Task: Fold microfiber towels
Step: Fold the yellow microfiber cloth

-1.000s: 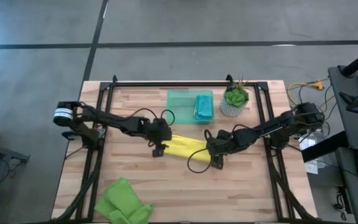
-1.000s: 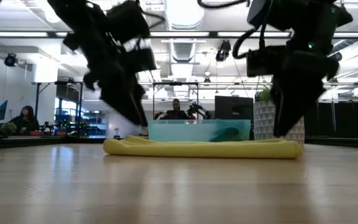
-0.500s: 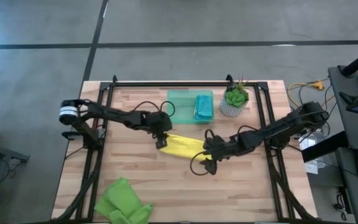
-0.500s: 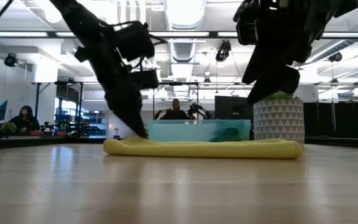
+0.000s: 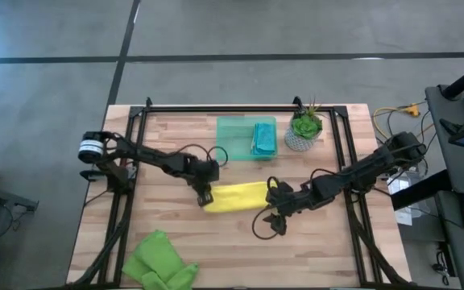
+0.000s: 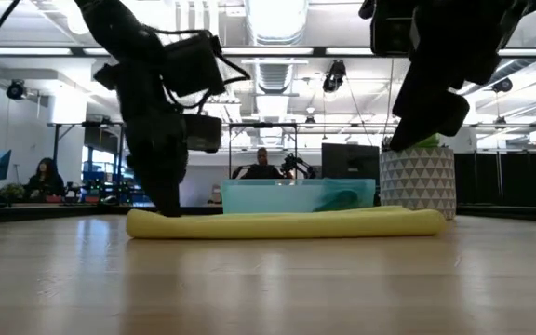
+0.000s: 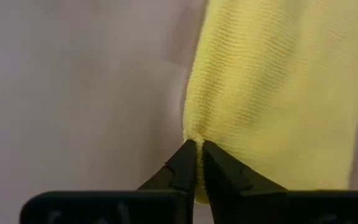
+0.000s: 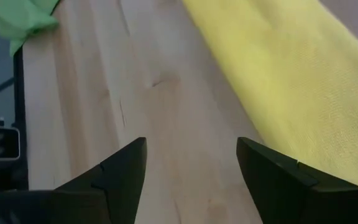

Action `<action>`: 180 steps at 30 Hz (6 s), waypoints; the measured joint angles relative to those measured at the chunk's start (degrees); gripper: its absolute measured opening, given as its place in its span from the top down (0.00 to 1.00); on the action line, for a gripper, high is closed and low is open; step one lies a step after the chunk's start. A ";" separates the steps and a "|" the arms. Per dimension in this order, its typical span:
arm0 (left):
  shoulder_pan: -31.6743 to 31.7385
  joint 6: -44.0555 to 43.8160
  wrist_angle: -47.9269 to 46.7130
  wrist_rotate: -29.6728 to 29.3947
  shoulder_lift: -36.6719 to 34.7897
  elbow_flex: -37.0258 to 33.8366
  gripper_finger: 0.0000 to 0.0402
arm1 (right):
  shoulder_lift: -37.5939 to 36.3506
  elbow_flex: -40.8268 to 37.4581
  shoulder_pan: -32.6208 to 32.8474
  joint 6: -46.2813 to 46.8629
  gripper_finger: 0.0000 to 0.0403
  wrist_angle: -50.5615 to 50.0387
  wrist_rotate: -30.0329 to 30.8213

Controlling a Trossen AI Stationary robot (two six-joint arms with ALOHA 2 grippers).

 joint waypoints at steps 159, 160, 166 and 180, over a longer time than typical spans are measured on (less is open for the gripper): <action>-8.75 -9.90 69.24 -14.96 -49.58 -2.20 0.12 | 21.40 66.65 -3.14 -58.67 0.97 -2.99 21.48; -8.75 -11.49 69.15 -16.54 -49.51 -2.05 0.12 | 21.40 66.93 -3.14 -58.21 0.97 -3.04 21.48; -8.68 -15.22 62.64 -18.55 -49.26 -2.03 0.09 | 21.44 69.33 -3.14 -57.39 0.97 -3.02 21.33; -8.51 -15.85 54.44 -0.74 -47.63 -2.04 0.01 | 21.44 74.99 -3.45 -54.57 0.97 -2.41 10.34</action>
